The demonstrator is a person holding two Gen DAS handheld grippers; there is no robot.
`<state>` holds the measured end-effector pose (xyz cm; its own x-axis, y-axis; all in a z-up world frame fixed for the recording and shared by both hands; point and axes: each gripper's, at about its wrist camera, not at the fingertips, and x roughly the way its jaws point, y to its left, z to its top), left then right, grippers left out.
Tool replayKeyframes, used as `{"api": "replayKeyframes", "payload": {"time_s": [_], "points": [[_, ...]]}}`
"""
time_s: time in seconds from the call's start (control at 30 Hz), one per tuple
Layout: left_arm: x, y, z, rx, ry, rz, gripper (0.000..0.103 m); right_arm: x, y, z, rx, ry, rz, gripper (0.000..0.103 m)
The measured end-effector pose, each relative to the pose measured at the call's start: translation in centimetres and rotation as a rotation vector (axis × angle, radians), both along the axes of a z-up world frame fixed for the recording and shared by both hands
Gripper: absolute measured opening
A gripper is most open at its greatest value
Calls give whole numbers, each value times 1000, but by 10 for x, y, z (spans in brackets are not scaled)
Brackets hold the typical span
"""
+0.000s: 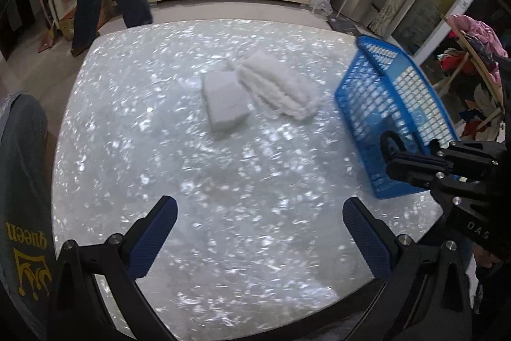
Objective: Organize soft objects
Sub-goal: 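Carry the black ring over the basket with the right gripper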
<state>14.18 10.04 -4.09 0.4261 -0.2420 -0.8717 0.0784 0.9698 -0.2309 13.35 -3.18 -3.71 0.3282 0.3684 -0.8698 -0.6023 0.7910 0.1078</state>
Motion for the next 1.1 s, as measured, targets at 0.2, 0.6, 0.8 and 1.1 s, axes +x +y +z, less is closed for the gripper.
{"api": "replayKeyframes", "payload": {"time_s": [0.2,0.6,0.8,1.1], "points": [[8,-25,15,0,3,-32,103,3,-45,28,20,-46,-75,4],[29,-47,11,31,18,-56,103,26,-117,36,-1,-76,-223,4],[48,-38,-4,33,46,-35,103,49,-137,18,-23,-39,-263,4],[84,-16,-36,22,97,25,103,77,-139,-13,-64,26,-281,4]]}}
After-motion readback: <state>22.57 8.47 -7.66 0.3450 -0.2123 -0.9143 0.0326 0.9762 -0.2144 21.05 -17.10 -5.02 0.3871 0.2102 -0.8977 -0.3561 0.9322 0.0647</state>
